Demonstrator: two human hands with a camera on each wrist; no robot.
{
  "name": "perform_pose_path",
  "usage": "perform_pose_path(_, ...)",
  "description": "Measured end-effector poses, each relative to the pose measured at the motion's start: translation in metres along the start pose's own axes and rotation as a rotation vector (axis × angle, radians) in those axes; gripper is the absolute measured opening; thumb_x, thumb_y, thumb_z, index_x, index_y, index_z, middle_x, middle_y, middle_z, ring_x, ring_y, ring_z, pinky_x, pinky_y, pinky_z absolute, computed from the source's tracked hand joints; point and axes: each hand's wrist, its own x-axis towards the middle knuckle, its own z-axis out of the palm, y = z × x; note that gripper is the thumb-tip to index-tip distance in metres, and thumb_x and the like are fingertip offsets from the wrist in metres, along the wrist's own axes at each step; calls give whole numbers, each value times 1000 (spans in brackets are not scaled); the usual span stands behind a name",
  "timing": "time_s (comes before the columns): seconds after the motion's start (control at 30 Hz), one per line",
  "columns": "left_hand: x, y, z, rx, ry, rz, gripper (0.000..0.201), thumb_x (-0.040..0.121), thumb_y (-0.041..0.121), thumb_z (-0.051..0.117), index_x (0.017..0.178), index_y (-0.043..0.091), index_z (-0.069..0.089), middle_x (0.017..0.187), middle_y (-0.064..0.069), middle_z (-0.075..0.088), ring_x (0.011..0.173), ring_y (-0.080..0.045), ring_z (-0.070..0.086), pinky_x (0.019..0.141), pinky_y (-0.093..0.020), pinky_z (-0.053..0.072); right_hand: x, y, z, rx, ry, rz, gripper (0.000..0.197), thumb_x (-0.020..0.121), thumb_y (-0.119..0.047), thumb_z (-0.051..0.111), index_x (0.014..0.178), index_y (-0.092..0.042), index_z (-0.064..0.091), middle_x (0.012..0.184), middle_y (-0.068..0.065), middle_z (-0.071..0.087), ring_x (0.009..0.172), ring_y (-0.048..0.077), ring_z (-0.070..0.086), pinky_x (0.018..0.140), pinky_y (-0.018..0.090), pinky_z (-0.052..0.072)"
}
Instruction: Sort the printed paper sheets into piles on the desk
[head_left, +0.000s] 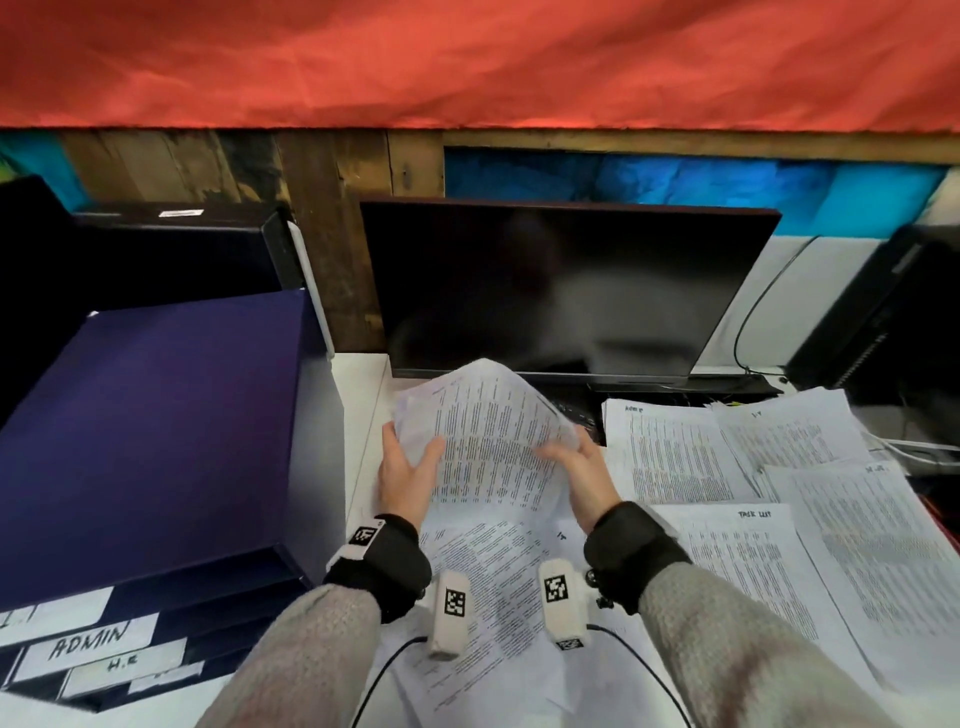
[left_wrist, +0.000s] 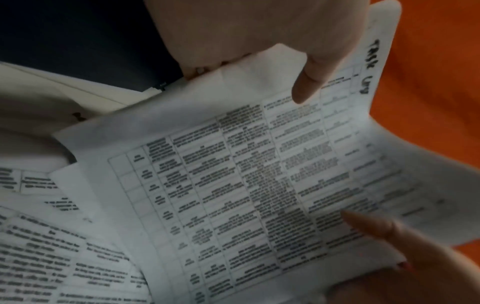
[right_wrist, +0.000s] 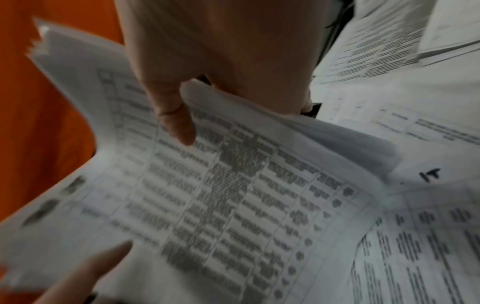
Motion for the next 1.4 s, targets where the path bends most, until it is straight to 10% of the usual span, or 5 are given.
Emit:
perform_pose_path(0.2,-9,10,12,-110,101,106,53,99,24,43,147,21,20,123,8,34,112,-7,33,90,-24,28,-6,-3,15,179,3,-77,25,88,-2,56,111,-8,63,106,4,71,96,18,67,74,27,52)
perform_pose_path(0.4,-11,-8,6,-87,162,205,44,93,11,51,129,28,33,126,5,41,107,0,45,92,-27,35,-7,0,10,99,31,-104,37,71,-4,65,102,-14,47,100,6,57,89,18,58,74,27,46)
perform_pose_path(0.63,12,-31,-1,-179,126,-18,50,75,29,63,119,35,40,117,4,58,113,-24,56,101,-44,44,4,2,28,37,36,-28,27,88,0,51,112,-10,59,108,6,66,101,22,62,81,31,50)
perform_pose_path(1.03,23,-54,2,-176,156,-94,35,79,15,56,111,20,44,98,-4,59,94,-27,57,80,-32,42,12,31,27,81,72,102,41,76,16,39,105,-13,42,114,13,56,101,26,55,90,47,48)
perform_pose_path(1.4,32,-71,-3,-75,-7,-158,47,63,43,72,106,27,60,105,-2,69,98,-25,66,93,-47,51,21,48,34,-14,64,98,32,90,8,44,114,-14,44,107,5,60,92,13,58,77,26,49)
